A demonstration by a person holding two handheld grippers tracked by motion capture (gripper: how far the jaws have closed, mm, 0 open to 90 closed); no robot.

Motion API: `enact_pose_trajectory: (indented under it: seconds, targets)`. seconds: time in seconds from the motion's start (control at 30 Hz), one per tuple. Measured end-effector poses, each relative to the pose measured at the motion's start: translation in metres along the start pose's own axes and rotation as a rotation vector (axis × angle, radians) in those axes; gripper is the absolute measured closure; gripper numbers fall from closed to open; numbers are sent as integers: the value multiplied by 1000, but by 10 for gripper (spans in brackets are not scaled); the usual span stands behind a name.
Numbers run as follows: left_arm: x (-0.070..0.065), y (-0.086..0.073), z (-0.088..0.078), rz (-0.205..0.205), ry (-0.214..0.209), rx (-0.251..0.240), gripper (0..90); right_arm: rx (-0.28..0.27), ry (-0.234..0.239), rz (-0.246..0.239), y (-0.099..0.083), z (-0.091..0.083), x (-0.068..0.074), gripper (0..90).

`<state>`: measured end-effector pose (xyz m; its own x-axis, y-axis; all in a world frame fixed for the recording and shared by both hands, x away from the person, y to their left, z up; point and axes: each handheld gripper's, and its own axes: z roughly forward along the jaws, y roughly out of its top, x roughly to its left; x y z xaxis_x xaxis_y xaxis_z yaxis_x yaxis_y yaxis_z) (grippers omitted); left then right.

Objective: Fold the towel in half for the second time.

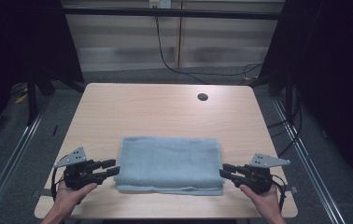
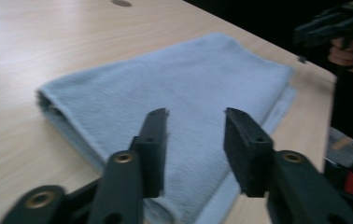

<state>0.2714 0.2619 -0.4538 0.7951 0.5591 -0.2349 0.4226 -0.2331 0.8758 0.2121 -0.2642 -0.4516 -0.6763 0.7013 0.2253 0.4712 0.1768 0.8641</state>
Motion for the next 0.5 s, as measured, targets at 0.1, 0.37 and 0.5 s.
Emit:
enact_pose_trajectory:
  seconds: [0.1,0.37,0.5]
  targets:
    - [17,-3,3,-36,77,16,444,-20,-55,11,0,-2,-6,592]
    - [39,-24,-5,-119,186,42,357,-31,-198,91,-14,-9,-28,458]
    - [34,-24,-6,-103,167,37,281,-11,-219,103,-19,-7,-30,416]
